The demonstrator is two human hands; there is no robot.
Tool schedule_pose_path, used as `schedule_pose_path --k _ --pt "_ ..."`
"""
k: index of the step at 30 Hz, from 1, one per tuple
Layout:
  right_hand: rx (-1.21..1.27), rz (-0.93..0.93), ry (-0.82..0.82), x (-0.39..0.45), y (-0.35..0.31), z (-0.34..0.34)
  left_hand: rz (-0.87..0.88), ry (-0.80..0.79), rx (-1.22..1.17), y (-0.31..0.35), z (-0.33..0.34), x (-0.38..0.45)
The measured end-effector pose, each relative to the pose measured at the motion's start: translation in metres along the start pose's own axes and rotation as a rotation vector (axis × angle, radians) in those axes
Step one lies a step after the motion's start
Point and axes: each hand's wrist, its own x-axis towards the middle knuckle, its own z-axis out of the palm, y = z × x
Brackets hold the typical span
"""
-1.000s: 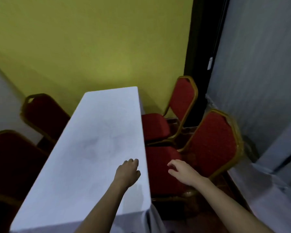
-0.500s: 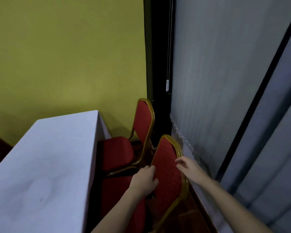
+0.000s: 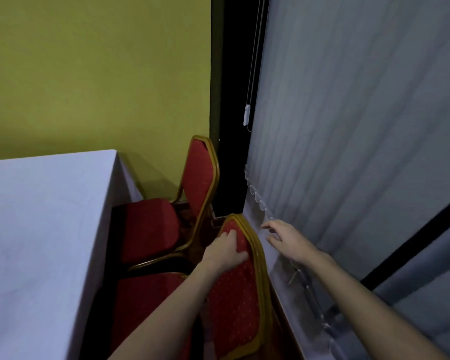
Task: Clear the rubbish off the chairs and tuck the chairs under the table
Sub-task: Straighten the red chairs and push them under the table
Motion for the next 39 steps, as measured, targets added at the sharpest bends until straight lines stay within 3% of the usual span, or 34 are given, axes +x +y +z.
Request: schedule_pose_path --k 3,8,13,17,20,25,29,33,39 --pt "-0.022 -0.056 -0.018 0.028 0.002 -0.007 -0.069 -0.031 -0.040 0.005 0.002 0.032" --pt "-0.161 -0.136 -0.196 0.070 0.024 0.000 -0.190 -0.186 -0.116 0.007 0.017 0.053" --pt "-0.382 -0.318 -0.290 0.109 0.041 0.010 -0.268 -0.236 -0.134 0.032 0.030 0.054" --pt "-0.521 -0.601 -0.313 0.133 0.052 0.031 -0.336 -0.022 -0.202 0.037 0.069 0.041" --pt "-0.346 -0.755 -0.236 0.140 0.074 0.060 -0.389 0.133 -0.254 0.040 0.091 0.023" --pt "-0.345 -1.010 -0.160 0.159 0.083 0.063 -0.540 0.221 -0.372 0.066 0.120 0.008" --pt "-0.277 -1.048 -0.272 0.169 0.083 0.062 -0.615 0.340 -0.454 0.072 0.125 0.015" --pt "-0.302 -0.969 -0.395 0.173 0.071 0.066 -0.559 0.311 -0.490 0.062 0.122 0.007" --pt "-0.307 -1.016 -0.491 0.214 0.037 0.096 -0.628 0.441 -0.484 0.035 0.110 0.006"
